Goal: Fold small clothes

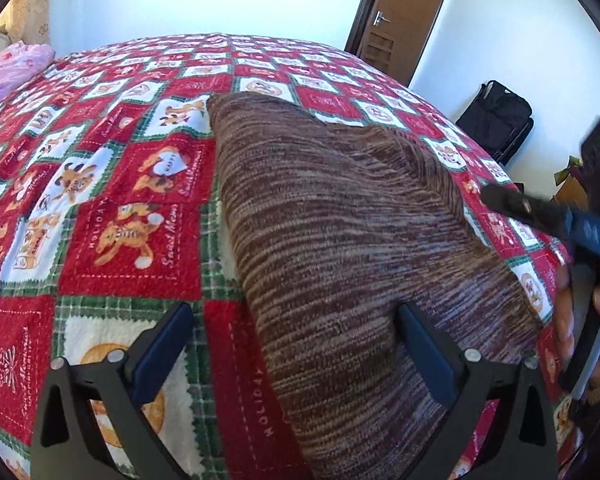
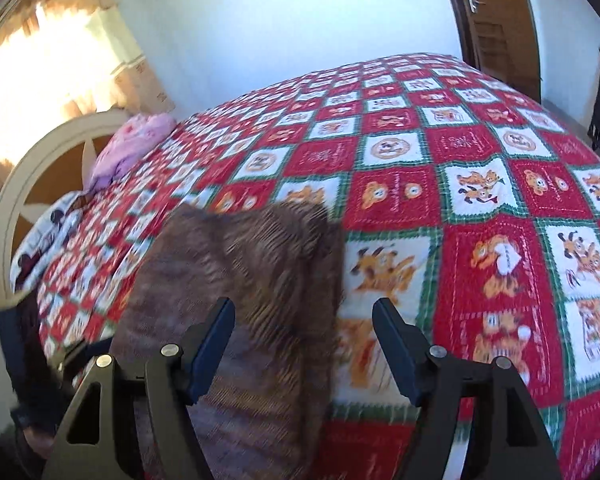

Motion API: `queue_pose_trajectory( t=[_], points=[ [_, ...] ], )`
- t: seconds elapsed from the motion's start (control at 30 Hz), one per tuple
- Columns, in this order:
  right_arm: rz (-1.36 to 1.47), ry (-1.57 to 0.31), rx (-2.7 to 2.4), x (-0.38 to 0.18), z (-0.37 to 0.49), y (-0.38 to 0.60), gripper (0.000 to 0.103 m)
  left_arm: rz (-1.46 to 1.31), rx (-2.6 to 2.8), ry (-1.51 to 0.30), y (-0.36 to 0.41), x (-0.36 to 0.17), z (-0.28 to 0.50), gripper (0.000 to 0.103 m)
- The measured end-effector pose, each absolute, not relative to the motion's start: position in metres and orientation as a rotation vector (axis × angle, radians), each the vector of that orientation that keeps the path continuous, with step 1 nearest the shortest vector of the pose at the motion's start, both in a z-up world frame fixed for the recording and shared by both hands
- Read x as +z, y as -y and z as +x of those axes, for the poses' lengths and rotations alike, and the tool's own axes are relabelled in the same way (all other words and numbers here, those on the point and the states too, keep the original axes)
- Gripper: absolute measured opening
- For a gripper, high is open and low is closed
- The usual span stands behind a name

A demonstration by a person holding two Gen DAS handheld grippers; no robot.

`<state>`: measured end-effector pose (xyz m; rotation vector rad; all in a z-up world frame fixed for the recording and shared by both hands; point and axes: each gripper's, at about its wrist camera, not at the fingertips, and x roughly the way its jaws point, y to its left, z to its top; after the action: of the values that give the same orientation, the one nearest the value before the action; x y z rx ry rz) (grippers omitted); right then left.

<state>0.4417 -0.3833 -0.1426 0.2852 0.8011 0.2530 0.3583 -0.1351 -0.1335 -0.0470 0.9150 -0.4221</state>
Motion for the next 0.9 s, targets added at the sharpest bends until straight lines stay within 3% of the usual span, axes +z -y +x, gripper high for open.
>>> queue_pose_trajectory(
  t=[0.5, 0.7, 0.9],
  points=[
    [0.479, -0.891, 0.402, -0.178, 0.509, 0.392, 0.071, -0.007, -0.398, -0.908, 0.139, -0.137, 0.357, 0.103],
    [0.471, -0.921, 0.464, -0.184, 0.522, 0.380, 0.052, 0.001, -0.393, -0.908, 0.140, -0.137, 0.358, 0.103],
    [0.497, -0.932, 0.486, -0.190, 0.526, 0.378, 0.044, 0.007, -0.393, -0.910, 0.141, -0.138, 0.359, 0.103]
  ],
)
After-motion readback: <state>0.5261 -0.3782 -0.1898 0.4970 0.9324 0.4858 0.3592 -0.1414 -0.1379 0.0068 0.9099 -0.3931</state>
